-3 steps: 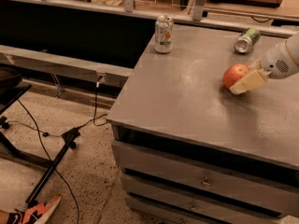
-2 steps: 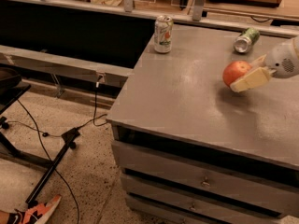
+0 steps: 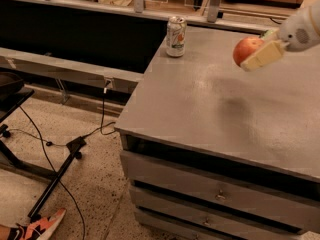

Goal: Move apple near 7up can

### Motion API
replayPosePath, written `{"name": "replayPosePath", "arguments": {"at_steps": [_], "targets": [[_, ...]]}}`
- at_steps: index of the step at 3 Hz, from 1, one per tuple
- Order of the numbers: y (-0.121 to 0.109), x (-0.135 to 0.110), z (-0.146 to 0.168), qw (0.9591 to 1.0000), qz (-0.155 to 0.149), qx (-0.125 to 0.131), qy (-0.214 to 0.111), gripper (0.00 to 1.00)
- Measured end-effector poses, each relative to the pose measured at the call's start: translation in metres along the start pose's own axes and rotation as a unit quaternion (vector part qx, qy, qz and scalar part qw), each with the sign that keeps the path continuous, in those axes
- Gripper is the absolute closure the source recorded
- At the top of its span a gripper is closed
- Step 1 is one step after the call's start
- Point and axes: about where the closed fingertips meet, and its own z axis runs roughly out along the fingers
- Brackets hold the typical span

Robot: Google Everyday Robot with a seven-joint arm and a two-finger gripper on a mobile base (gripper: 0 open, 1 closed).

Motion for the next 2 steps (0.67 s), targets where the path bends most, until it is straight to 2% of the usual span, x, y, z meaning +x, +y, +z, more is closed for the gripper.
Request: {"name": "replayPosePath", "arguments": {"at_steps": [1, 2], "targets": [[-0.039, -0.033, 0.046, 0.9955, 0.018, 0.054, 0.076, 1.0], [-0.063, -0.044, 0.072, 0.9942, 0.059, 0.068, 0.059, 1.0]]}}
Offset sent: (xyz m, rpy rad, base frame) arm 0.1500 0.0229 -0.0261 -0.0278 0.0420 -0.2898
